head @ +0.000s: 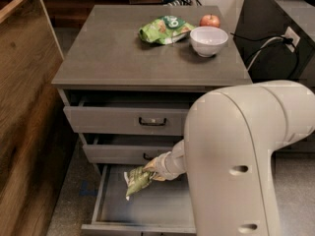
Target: Pick green jalapeno chip bag from bottom drawer and place on counter
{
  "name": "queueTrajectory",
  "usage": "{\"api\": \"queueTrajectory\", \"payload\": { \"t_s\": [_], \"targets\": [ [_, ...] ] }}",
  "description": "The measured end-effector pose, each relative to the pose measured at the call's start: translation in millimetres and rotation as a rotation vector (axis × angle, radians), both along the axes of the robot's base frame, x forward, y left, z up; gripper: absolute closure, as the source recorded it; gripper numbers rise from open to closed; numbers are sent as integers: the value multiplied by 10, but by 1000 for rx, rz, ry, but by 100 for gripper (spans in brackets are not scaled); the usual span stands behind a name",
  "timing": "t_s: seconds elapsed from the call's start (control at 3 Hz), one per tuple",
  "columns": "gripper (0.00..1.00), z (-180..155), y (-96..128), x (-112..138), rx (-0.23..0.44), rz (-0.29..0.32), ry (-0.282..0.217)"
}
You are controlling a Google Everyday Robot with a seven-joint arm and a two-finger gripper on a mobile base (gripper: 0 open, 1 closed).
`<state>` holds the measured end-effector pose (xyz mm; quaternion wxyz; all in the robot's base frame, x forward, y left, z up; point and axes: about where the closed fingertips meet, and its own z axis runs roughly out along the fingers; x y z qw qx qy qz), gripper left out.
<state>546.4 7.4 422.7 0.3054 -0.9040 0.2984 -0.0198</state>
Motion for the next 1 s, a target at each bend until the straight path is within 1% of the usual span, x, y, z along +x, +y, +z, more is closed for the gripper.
{"api": "queueTrajectory", "payload": {
  "t_s": [0.33,0.67,1.0],
  "targets": [
    [100,57,-197,122,-29,-36,-8],
    [100,56,-195,119,-29,-35,-8],
    [100,97,-128,36,24,9,-11]
  ]
}}
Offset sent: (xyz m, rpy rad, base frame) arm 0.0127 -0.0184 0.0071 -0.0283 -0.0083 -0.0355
